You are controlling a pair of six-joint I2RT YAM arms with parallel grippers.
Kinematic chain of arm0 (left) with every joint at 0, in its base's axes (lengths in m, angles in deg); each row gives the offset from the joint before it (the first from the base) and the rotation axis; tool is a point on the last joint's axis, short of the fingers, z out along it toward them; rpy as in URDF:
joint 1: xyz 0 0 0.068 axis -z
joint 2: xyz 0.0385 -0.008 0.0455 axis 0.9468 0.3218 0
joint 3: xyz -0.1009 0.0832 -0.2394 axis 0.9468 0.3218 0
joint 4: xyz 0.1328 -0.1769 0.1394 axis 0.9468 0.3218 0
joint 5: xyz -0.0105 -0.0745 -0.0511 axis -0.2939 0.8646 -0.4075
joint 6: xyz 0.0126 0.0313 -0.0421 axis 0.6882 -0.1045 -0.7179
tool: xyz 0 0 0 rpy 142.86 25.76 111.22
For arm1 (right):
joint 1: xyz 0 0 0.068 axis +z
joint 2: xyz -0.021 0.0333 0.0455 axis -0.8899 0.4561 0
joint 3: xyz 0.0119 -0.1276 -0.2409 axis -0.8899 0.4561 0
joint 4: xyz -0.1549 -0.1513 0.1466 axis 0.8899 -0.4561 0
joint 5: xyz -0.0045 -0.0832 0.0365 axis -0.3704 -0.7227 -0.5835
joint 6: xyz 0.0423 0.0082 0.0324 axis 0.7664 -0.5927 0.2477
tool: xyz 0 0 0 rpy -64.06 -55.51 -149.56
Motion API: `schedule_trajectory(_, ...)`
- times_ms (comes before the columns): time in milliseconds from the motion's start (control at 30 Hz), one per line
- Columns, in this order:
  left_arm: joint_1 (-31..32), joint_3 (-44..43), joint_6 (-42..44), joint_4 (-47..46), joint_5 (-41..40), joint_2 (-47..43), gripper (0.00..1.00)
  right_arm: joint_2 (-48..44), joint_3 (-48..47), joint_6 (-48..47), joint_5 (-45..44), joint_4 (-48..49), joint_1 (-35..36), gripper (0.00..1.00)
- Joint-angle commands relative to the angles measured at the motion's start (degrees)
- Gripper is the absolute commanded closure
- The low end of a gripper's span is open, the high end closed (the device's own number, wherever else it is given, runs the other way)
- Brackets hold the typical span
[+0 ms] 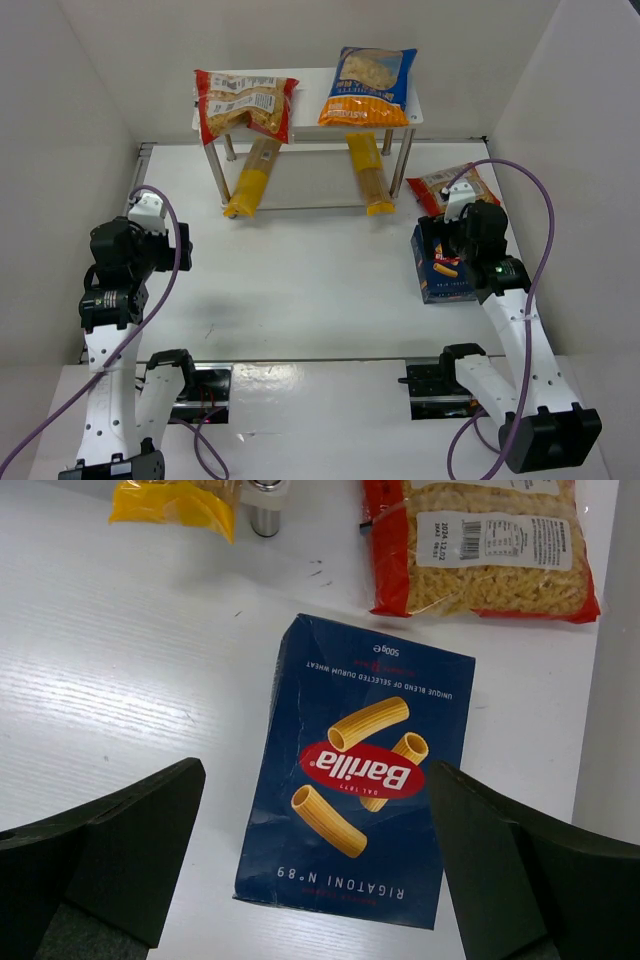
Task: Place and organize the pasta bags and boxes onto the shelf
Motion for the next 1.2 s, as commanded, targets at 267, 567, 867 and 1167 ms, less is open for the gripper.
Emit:
schedule_trajectory(267,-0.37,-0.23,1.66,-1.63,1.20,-0.15,0.00,5.91,-3.02,1.26,-5.85,2.83,-0.43,0.00)
schedule_trajectory(567,-0.37,-0.23,1.66,-1.63,1.20,-0.15,0.00,25.43,-15.68,-7.35,-1.28,6.15,-6.48,0.00)
schedule_trajectory(867,-0.90,-0.23,1.66,-1.63,1.73,0.37,0.00,43.18,-26.49,-11.22,7.33,8.18,-11.33,0.00)
schedule_trajectory(1167,-1.43,-0.23,1.66,-1.63,2.25,1.43,0.00,55.32,-33.43,-12.37,10.15,5.99,-11.94,0.00)
